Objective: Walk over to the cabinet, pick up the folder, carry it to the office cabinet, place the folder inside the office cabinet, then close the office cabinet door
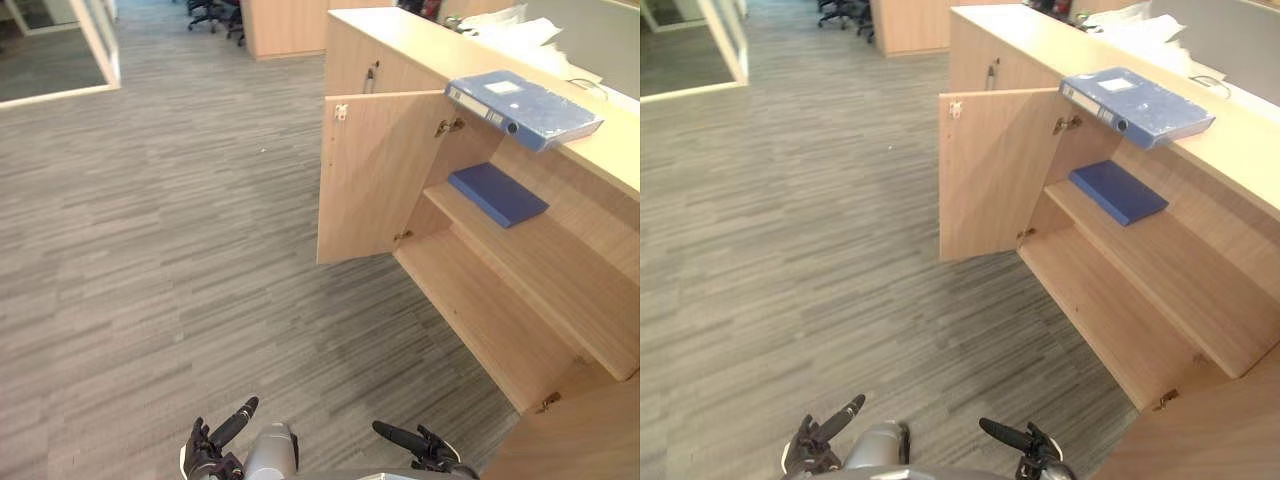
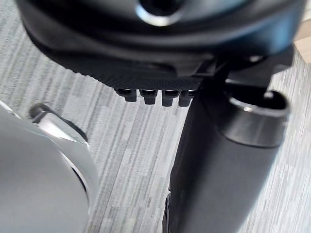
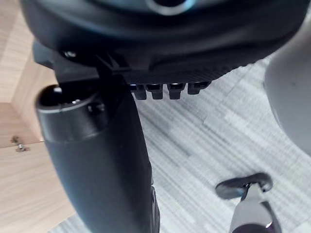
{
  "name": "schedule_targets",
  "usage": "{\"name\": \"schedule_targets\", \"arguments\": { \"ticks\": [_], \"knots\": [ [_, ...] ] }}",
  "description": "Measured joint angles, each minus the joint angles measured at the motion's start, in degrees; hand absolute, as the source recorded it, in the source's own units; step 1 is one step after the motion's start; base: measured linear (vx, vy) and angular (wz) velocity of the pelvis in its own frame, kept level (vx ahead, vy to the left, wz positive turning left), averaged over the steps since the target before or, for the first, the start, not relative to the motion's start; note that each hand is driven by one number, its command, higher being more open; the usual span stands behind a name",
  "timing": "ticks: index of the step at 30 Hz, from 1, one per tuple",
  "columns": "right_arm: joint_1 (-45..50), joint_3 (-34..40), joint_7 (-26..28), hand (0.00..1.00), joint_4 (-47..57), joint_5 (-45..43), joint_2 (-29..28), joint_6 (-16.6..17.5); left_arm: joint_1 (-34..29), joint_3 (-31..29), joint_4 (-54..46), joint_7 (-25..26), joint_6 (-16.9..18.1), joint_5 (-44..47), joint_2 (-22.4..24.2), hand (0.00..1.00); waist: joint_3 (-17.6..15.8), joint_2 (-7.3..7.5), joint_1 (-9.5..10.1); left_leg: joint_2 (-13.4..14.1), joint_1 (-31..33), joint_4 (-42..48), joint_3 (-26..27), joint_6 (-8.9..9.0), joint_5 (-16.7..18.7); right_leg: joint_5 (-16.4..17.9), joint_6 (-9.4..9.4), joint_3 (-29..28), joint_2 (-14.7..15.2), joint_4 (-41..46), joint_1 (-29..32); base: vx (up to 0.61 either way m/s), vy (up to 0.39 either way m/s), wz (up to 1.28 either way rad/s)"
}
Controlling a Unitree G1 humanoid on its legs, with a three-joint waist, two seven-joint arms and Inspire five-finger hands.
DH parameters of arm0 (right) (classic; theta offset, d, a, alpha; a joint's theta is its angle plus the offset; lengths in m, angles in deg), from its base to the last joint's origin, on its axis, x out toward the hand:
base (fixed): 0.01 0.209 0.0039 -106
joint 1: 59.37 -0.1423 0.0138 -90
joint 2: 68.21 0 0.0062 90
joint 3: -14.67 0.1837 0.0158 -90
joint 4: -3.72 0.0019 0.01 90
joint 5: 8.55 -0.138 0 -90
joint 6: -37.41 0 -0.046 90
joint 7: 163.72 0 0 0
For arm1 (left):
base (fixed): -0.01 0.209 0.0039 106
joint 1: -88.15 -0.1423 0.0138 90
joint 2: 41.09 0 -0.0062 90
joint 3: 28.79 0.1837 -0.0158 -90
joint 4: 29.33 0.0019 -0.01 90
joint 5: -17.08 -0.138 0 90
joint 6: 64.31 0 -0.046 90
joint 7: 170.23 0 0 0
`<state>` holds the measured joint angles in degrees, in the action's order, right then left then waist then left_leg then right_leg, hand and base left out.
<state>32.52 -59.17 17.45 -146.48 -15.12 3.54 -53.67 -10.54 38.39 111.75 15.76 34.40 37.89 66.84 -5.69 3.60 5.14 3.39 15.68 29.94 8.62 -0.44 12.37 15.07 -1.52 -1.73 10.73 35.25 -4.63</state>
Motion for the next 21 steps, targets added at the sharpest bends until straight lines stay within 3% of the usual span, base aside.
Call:
{"name": "schedule_targets", "arguments": {
  "ticks": [1,2,3,4,5,7,8,10,12,13,14,15,16,18,20,21],
  "knots": [
    [-0.3,-1.0,0.4,1.00,0.3,0.2,0.0,0.1,0.0,0.4,1.4,-0.1,0.0,0.0,-0.5,1.00,0.1,0.08,-0.32,-1.5,-3.9,-1.8,2.9,-1.17,0.8,-4.7,4.80,0.0,3.1,13.5,5.9,0.47,0.436,-0.73],
    [-0.6,-1.8,0.6,1.00,1.0,0.9,0.1,0.2,0.1,1.0,2.1,-0.2,0.0,0.0,-0.8,1.00,0.1,0.02,-0.63,-2.4,-5.8,-2.8,3.9,-1.53,1.0,-6.2,6.24,0.9,4.8,18.9,8.3,0.41,0.387,-0.48],
    [-1.6,-2.0,1.1,1.00,1.0,2.3,0.1,0.6,0.4,2.4,3.1,-0.4,-0.3,-0.6,-1.5,1.00,0.0,-0.48,-1.70,-3.6,-9.7,-6.2,5.0,-1.78,0.9,-6.9,7.22,5.4,8.3,26.0,11.2,0.25,0.220,-0.26],
    [-1.9,-2.1,1.1,1.00,0.9,2.6,0.1,0.7,0.5,2.8,3.3,-0.6,-0.4,-1.4,-1.6,1.00,0.2,-0.84,-2.22,-3.7,-12.0,-8.3,5.3,-2.02,0.8,-6.9,7.23,8.3,9.6,28.1,12.2,0.32,0.226,-0.26],
    [-2.3,-2.2,1.2,1.00,0.9,2.6,-0.1,0.8,0.8,3.9,3.5,-1.2,-0.4,-2.6,-2.0,1.00,0.1,-2.24,-2.66,-3.5,-15.6,-11.4,5.5,-2.24,0.6,-6.8,7.05,12.8,10.4,29.8,13.9,0.33,0.159,-0.28],
    [-3.0,-2.2,1.3,1.00,0.4,2.5,0.0,1.4,1.1,6.7,5.6,-1.9,-0.5,-4.1,-3.3,1.00,-0.1,-2.76,-2.99,-3.0,-19.9,-14.9,6.4,-2.28,0.3,-5.1,4.23,18.1,9.9,26.0,14.2,0.30,0.092,-0.30],
    [-3.5,-2.4,1.2,1.00,-0.4,2.5,0.1,1.4,1.5,8.4,6.7,-2.6,-0.5,-5.5,-4.3,1.00,-0.1,-2.75,-3.71,-2.5,-21.5,-15.9,6.9,-2.27,0.3,-3.5,2.48,22.6,9.4,21.0,14.4,0.26,0.000,-0.27],
    [-4.5,-4.8,1.2,1.00,-0.2,3.3,0.5,1.9,1.7,9.3,7.9,-2.9,-0.8,-6.7,-4.8,1.00,-0.6,-2.97,-4.75,-1.2,-23.4,-17.7,8.1,-2.23,0.3,-1.9,1.91,28.3,7.8,12.6,15.4,0.27,-0.043,-0.37],
    [-5.2,-7.6,1.3,1.00,0.1,5.5,0.6,2.5,1.6,10.7,8.3,-2.8,-0.8,-7.6,-5.3,1.00,-1.7,-3.19,-5.43,0.7,-26.0,-19.8,10.1,-0.79,0.3,-2.6,1.35,31.5,5.1,1.4,16.7,0.28,-0.113,-0.52],
    [-5.0,-8.9,1.8,1.00,0.6,6.7,0.3,2.7,1.9,11.8,8.3,-2.8,-0.8,-7.8,-5.7,1.00,-2.2,-2.48,-5.57,1.3,-27.8,-21.2,11.2,0.96,0.5,-5.3,0.65,31.0,3.5,-6.7,17.4,0.19,-0.117,-0.35],
    [-4.8,-9.1,2.0,1.00,0.6,6.8,0.2,2.9,2.0,12.2,8.3,-2.7,-0.8,-7.9,-6.0,1.00,-2.3,-1.92,-5.58,1.2,-28.4,-21.4,11.3,1.87,0.9,-7.1,0.68,30.5,3.1,-9.5,17.6,0.26,-0.185,-0.32],
    [-4.6,-9.7,2.3,1.00,0.5,6.9,0.1,3.4,2.4,12.8,8.4,-2.8,-0.8,-8.0,-6.3,1.00,-2.9,-1.03,-5.73,0.9,-29.5,-21.3,11.3,3.12,1.6,-12.7,1.96,29.4,2.8,-11.5,17.6,0.24,-0.181,-0.32],
    [-4.7,-10.4,2.6,1.00,0.4,7.6,0.8,3.8,2.8,12.9,8.9,-2.7,-0.7,-8.0,-5.9,1.00,-2.9,-2.08,-5.64,2.4,-30.5,-21.2,10.6,4.12,1.9,-11.7,3.98,29.2,0.5,-10.8,17.3,0.30,-0.233,-0.36],
    [-4.7,-10.1,2.8,1.00,0.4,7.8,0.9,4.3,2.8,13.0,9.0,-2.7,-0.7,-8.1,-5.0,1.00,-3.0,-3.21,-5.79,4.4,-30.6,-19.5,8.0,4.40,2.0,-9.1,4.55,28.2,-1.9,-10.5,17.1,0.32,-0.305,-0.52],
    [-4.6,-7.2,3.1,1.00,0.3,7.9,0.2,4.0,2.8,12.3,9.0,-2.8,-0.8,-8.5,-3.9,1.00,-3.3,-3.97,-6.01,7.8,-29.1,-12.1,6.0,5.40,2.6,-7.6,5.04,28.2,-5.4,-12.4,14.9,0.35,-0.387,-0.40],
    [-4.4,-5.5,3.0,1.00,0.3,7.8,0.2,3.1,2.6,11.1,8.3,-3.3,-0.8,-9.3,-3.9,1.00,-3.1,-4.29,-5.95,10.6,-25.2,-1.6,3.3,5.67,2.3,-6.9,5.74,28.3,-8.1,-14.9,12.4,0.36,-0.391,-0.33]
  ]
}}
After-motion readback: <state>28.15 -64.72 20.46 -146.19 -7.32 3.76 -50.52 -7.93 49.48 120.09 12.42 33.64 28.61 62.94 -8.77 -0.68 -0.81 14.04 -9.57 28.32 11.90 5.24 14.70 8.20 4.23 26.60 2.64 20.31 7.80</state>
